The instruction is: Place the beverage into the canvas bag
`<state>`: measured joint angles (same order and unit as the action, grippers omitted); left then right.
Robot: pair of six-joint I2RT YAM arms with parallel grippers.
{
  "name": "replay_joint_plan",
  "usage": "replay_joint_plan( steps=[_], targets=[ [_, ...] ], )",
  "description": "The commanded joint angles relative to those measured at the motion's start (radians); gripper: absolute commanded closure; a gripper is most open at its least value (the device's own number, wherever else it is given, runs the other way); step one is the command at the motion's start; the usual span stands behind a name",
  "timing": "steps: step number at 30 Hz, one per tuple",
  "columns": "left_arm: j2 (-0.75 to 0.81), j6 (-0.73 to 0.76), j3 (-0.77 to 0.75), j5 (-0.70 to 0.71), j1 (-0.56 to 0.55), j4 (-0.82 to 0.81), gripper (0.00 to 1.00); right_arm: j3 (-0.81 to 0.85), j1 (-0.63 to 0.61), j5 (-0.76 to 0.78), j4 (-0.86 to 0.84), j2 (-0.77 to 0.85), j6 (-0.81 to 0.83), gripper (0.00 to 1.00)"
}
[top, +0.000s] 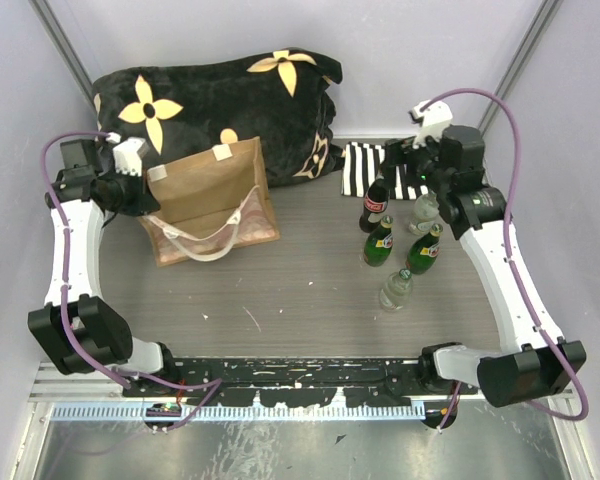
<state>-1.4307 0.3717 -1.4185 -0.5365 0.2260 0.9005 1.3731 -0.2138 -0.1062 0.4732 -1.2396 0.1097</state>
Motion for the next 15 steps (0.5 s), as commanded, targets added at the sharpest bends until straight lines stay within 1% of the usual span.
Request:
replay_joint_plan(
  steps=[1, 5, 9, 12, 15],
  targets=[
    [-0.029, 0.077, -0.065, -0.184, -0.054, 0.085, 1.0, 0.088, -0.104, 0.021, -0.041, -0.046, 0.028, 0.09],
    [-0.047, 0.155, -0.108, -0.264, -0.092, 0.171, 1.0, 0.121, -0.168, 0.029, -0.075, -0.098, 0.03, 0.09],
    [-0.049, 0.26, -0.126, -0.342, -0.11, 0.28, 1.0, 0.156, -0.207, 0.019, -0.114, -0.154, 0.071, 0.07],
    [-0.05, 0.386, -0.149, -0.395, -0.112, 0.383, 1.0, 0.181, -0.211, -0.02, -0.154, -0.205, 0.1, 0.05],
    [-0.052, 0.503, -0.161, -0.415, -0.116, 0.477, 1.0, 0.232, -0.216, -0.091, -0.176, -0.272, 0.107, 0.05]
  ],
)
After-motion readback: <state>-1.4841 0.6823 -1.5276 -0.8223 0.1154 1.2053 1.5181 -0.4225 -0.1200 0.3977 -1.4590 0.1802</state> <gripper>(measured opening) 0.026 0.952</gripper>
